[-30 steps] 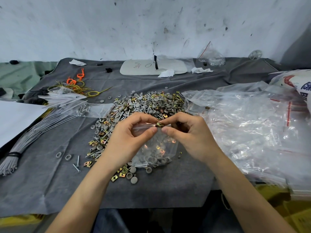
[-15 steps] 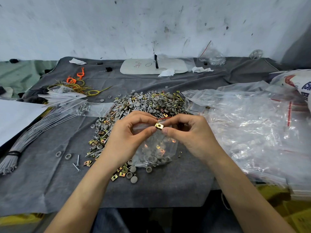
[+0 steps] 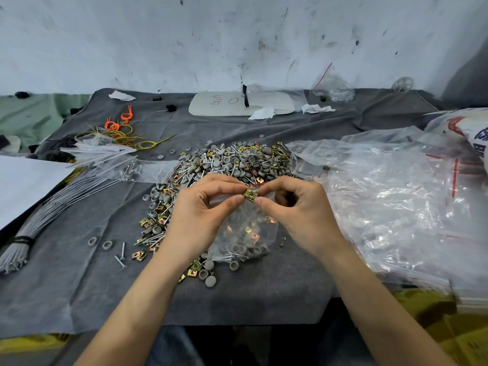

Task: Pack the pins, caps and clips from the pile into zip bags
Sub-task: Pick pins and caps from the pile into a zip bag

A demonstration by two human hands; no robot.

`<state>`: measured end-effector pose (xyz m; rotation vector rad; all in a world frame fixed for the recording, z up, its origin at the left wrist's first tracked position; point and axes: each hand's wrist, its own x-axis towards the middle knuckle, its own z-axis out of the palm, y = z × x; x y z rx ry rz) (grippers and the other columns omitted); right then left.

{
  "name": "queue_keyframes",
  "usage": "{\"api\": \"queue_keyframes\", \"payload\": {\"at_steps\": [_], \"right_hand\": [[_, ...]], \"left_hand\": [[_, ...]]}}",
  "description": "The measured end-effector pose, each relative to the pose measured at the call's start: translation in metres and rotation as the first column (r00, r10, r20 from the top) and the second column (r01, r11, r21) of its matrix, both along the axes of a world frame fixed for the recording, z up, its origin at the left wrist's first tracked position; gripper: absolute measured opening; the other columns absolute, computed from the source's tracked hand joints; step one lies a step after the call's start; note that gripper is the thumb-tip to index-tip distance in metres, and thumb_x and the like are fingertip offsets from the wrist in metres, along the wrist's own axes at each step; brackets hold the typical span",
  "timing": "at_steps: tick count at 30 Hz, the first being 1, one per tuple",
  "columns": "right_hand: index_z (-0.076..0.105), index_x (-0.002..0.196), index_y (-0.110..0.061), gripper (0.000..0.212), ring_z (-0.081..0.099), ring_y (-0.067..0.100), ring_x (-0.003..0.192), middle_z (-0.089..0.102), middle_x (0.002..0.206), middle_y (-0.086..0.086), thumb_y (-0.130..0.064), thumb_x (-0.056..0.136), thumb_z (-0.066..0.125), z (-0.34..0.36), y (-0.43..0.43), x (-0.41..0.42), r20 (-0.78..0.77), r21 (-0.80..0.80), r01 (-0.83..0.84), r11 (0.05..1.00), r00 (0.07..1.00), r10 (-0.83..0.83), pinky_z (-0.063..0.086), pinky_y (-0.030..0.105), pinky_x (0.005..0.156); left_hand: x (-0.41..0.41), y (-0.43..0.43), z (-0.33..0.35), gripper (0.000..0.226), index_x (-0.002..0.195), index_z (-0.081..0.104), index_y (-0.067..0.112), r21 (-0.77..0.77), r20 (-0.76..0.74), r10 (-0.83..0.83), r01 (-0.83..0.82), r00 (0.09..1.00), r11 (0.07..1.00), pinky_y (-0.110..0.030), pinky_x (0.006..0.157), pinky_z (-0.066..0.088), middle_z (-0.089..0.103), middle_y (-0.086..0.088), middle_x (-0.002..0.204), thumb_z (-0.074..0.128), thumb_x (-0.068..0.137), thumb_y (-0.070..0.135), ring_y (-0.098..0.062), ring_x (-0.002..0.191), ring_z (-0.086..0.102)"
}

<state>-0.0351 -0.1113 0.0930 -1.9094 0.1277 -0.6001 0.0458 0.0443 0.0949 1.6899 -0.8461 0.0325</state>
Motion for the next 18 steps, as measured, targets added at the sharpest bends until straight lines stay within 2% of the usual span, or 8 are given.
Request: {"api": "queue_keyframes", "payload": {"at_steps": [4,8,15,18], "right_hand": [[0.066,0.076,-0.024,0.017,0.032,0.004,0.045,0.036,0.046,-0.013,-0.01,0.079,0.076,0.0,0.006,0.002,0.03,-0.01,0.047,0.999,0.998,-0.046,0.028,0.013,0.046],[0.066,0.079,-0.016,0.013,0.032,0.003,0.048,0.037,0.047,-0.013,-0.005,0.08,0.073,-0.003,0.011,0.004,0.03,0.094,0.036,0.995,0.999,-0.039,0.03,0.016,0.047],[0.066,0.077,-0.015,0.012,0.038,0.004,0.051,0.041,0.051,-0.013,-0.005,0.08,0.073,-0.001,0.014,0.006,0.012,0.215,0.027,0.976,0.999,-0.03,0.035,0.013,0.051],[0.067,0.076,-0.015,0.011,0.042,0.006,0.054,0.048,0.057,-0.004,-0.006,0.079,0.074,0.0,0.015,0.006,0.007,0.301,0.015,0.954,1.0,-0.018,0.038,0.014,0.052]], "left_hand": [[-0.002,-0.004,-0.001,0.034,0.09,0.07,0.029,-0.039,-0.017,0.034,-0.034,0.999,0.999,-0.005,0.079,0.046,0.067,0.008,0.096,0.07,0.082,-0.005,0.011,0.089,0.064],[-0.002,-0.005,-0.001,0.032,0.088,0.071,0.029,-0.044,-0.029,0.037,-0.038,0.999,0.998,-0.005,0.08,0.045,0.068,0.009,0.095,0.071,0.082,-0.003,0.011,0.088,0.063],[0.001,-0.005,0.002,0.031,0.083,0.071,0.027,-0.034,-0.058,0.012,-0.014,0.998,0.999,-0.004,0.076,0.046,0.068,0.011,0.092,0.072,0.08,-0.005,0.011,0.083,0.064],[0.001,-0.005,0.003,0.029,0.082,0.071,0.026,-0.032,-0.051,0.005,-0.007,0.999,0.999,-0.004,0.075,0.046,0.068,0.011,0.091,0.072,0.08,-0.002,0.011,0.083,0.065]]}}
